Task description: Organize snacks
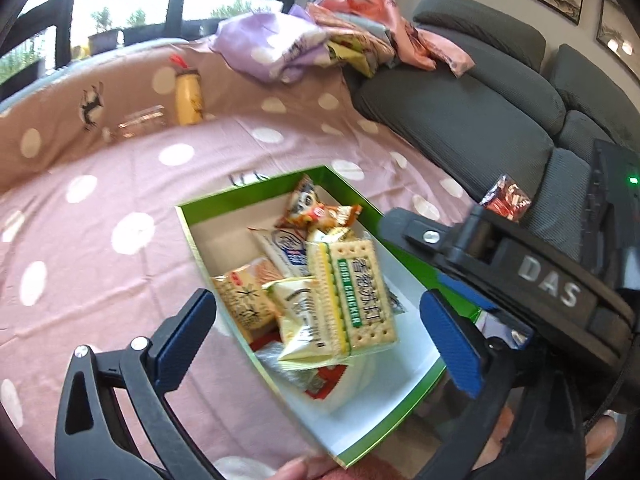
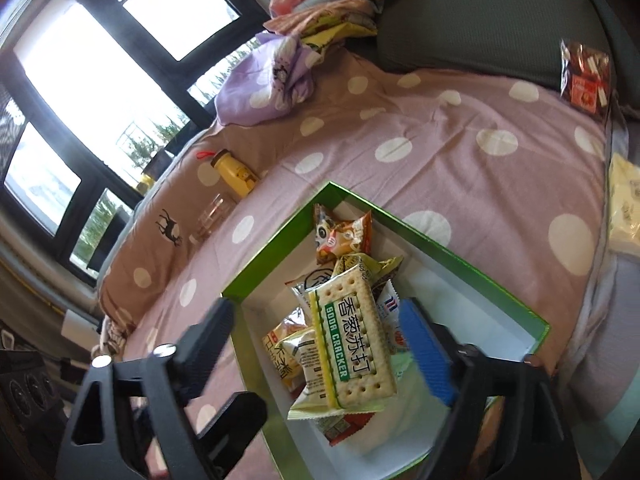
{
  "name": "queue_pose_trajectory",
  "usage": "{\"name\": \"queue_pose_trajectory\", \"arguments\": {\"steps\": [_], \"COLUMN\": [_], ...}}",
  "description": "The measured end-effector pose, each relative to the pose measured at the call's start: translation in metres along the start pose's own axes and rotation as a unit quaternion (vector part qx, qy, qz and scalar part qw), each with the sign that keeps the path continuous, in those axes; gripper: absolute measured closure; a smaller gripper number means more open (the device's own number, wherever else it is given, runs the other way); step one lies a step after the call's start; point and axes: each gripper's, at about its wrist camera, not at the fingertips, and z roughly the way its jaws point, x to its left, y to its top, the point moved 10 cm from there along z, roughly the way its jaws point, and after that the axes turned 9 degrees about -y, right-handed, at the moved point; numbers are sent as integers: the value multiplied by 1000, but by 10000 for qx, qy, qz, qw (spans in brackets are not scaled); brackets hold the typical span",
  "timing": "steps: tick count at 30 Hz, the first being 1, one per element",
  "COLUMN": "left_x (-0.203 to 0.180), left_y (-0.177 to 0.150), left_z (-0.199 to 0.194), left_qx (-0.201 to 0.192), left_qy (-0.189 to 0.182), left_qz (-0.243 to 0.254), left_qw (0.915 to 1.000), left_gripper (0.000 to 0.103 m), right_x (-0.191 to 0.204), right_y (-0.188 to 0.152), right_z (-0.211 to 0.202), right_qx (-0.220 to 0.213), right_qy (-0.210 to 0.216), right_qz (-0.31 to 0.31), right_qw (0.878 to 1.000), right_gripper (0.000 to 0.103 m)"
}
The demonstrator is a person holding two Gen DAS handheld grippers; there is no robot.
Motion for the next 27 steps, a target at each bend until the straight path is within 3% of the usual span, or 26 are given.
{"name": "queue_pose_trajectory", "arguments": {"steps": [7,27], "left_x": [15,37], "left_y": [3,-4], "left_z": [-27,-46], "left_qx": [-262,-417], "left_qy": [256,338], "left_qz": [-160,-464], "left_qw": [9992,9975], "left_gripper": [1,1], "right_x": [14,36], "right_y": [2,-11], "right_z": [-25,-24], "right_qx": [-357,-293], "right_qy": [52,-39], "right_qz": [-218,-586], "right_qw": [9991,9978], "right_gripper": [11,11]}}
